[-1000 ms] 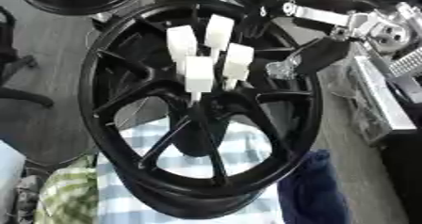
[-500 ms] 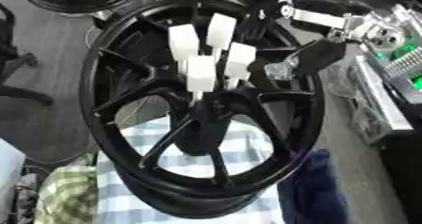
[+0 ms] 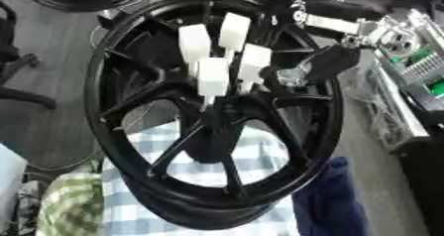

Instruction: Pull the pin out of the wheel hub.

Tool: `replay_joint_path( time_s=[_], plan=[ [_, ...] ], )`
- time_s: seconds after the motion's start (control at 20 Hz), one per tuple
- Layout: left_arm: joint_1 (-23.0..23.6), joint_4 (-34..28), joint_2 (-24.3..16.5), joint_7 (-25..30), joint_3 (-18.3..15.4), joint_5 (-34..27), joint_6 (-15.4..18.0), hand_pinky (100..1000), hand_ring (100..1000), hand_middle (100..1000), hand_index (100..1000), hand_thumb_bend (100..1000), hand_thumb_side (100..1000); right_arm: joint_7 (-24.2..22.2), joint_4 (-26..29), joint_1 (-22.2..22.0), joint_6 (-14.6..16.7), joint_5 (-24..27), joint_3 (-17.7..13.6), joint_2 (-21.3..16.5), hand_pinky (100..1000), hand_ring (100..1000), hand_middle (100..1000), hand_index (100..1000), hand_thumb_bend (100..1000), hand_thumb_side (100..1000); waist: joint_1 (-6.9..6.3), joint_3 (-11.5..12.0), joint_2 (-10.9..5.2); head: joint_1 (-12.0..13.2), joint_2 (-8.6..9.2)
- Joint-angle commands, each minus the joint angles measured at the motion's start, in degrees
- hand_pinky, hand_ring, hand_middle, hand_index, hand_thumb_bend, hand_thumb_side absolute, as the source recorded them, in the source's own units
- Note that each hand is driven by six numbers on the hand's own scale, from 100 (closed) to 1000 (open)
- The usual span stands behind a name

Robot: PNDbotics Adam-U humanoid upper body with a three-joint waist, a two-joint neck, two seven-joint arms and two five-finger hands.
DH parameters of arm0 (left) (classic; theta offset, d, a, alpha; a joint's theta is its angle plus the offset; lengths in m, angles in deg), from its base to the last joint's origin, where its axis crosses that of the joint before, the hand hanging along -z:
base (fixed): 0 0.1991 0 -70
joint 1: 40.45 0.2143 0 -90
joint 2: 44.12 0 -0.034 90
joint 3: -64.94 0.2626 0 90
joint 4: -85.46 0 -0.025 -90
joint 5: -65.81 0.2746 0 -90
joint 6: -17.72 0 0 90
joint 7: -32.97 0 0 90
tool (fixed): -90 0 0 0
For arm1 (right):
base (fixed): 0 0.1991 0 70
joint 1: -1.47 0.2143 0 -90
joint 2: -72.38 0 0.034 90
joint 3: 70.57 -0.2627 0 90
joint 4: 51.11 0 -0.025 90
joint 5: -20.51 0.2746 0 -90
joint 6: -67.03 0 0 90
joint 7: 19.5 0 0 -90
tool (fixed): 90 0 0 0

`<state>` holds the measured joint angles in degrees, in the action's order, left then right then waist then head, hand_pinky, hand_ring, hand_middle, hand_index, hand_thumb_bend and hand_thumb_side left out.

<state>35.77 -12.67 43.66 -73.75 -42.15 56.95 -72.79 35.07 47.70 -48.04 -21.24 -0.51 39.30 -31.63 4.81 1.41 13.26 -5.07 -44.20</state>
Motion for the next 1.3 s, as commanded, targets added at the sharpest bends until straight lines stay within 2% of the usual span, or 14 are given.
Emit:
replay_joint_path(
  time_s=[0.05, 0.85, 1.3],
  plan=[
    [-0.70, -0.77, -1.96, 0.02, -0.50, -0.16, 0.10, 772, 794, 650, 720, 100, 833, 0.01, 0.25, 0.66, 0.30, -0.40, -0.34, -0.67, 854, 723, 665, 810, 332, 579, -0.19, 0.06, -0.58, 0.23, 0.08],
    [-1.11, -0.67, -2.15, 0.23, -0.50, -0.23, 0.19, 774, 794, 649, 719, 100, 834, -0.37, -1.26, 0.73, 0.70, -1.62, -0.01, 0.27, 849, 719, 650, 803, 321, 592, 0.05, 0.91, 0.31, -0.24, 0.08],
    [-1.07, -0.59, -2.22, 0.28, -0.53, -0.30, 0.22, 775, 795, 648, 719, 100, 834, -0.22, -1.16, 0.27, 0.55, -2.07, 0.01, 0.12, 839, 708, 625, 791, 329, 567, 0.15, 1.10, 0.56, -0.39, 0.08]
  ],
)
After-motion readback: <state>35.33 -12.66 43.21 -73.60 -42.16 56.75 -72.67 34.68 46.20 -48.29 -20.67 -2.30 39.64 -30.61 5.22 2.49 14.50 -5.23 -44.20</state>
